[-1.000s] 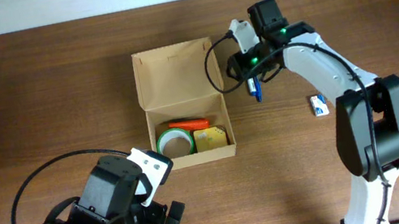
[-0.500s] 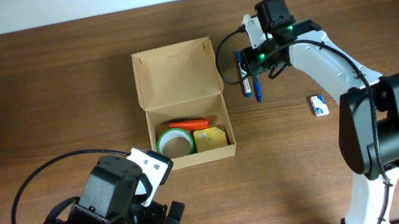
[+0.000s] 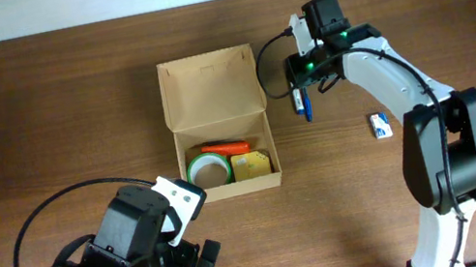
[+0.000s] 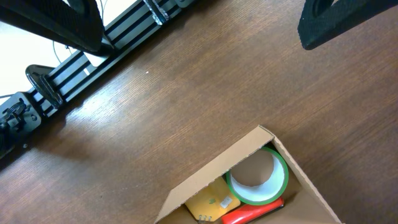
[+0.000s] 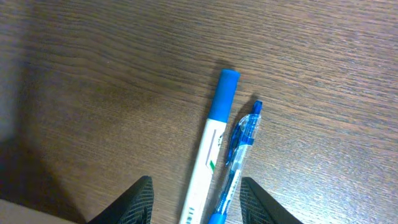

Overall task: Pack container
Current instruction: 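Lower right gripper onto the blue marker and grasp it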

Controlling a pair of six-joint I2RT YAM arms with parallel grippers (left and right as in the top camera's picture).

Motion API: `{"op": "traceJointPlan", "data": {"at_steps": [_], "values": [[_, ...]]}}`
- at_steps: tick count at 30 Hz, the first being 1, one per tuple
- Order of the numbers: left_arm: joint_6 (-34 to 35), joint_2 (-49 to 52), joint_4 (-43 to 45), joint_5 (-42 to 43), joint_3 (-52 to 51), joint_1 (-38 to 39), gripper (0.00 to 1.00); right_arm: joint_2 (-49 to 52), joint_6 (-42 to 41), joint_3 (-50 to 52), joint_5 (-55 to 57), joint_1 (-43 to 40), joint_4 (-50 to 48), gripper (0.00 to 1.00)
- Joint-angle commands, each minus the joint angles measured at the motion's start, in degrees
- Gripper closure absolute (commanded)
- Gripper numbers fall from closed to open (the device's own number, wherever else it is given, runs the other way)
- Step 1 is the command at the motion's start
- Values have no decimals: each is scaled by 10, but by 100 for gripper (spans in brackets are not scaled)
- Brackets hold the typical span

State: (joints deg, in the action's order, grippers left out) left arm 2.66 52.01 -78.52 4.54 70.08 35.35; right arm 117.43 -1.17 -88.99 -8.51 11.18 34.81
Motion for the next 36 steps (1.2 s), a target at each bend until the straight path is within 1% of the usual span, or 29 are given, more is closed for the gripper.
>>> {"op": "traceJointPlan", "data": {"at_steps": [1,6,36], "values": [[4,-2,0,6,9,1,0,12,-11,3,19,11,-9,54],[4,-2,0,6,9,1,1,22,-13,3,19,23,-15,54],[4,-2,0,6,9,1,0,88,-13,3,19,23,-17,55]]}}
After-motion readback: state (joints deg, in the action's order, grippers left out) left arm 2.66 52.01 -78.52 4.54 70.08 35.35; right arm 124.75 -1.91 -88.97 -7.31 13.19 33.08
